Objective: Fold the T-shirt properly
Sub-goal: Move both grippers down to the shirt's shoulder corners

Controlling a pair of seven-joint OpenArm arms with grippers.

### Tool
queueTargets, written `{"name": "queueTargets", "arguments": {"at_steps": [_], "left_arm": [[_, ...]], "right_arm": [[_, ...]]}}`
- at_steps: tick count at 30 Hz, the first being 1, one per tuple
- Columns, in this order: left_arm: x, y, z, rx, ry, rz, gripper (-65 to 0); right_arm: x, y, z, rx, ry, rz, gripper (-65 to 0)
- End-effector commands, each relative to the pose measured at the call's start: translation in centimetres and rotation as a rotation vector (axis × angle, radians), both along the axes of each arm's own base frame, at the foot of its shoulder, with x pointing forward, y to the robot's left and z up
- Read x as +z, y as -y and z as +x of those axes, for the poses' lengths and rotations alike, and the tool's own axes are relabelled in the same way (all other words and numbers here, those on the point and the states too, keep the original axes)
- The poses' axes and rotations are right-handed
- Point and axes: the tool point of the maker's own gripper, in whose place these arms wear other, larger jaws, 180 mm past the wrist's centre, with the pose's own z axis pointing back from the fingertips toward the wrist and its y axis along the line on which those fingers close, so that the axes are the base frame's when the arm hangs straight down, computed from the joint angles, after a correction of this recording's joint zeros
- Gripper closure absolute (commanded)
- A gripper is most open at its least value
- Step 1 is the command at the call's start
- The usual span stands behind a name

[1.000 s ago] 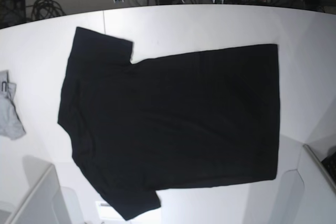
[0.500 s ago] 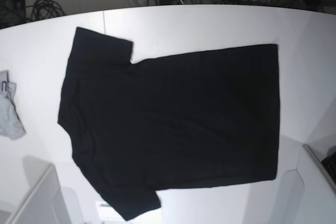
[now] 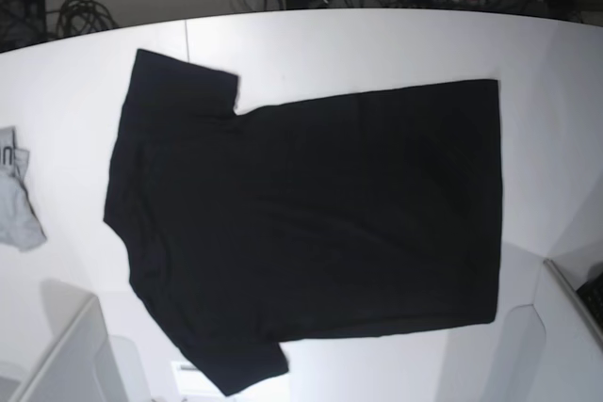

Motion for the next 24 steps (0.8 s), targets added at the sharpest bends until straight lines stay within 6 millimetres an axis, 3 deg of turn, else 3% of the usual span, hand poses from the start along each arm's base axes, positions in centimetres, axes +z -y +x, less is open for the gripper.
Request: {"name": "queueTargets", "arguments": {"at_steps": [1,5,13,20,24], "left_arm": [[1.3,-0.5,0.2,0.009,0.030,-0.002,0.0],[5.5,-1.0,1.9,0.009,0.115,-0.047,0.0],[11.9,1.7,5.5,-0.037,0.263,-0.137,0.0],[15.7,-1.3,9.5,-0.023,0.403,-0.052,0.0],[16.9,-3.0,11.3,-0.001,0.464,-0.008,0.0]], "right_arm": [[0.8,0.3,-0.3,-0.018,0.014,-0.010,0.0],[3.5,1.4,1.5,-0.055,0.106,-0.054,0.0],[10.0,3.3,6.6,-0.025,0.305,-0.137,0.0],[16.1,3.8,13.1,0.006,0.523,-0.192,0.0],[17.9,3.1,16.3,-0.074,0.602,-0.101,0.0]]}}
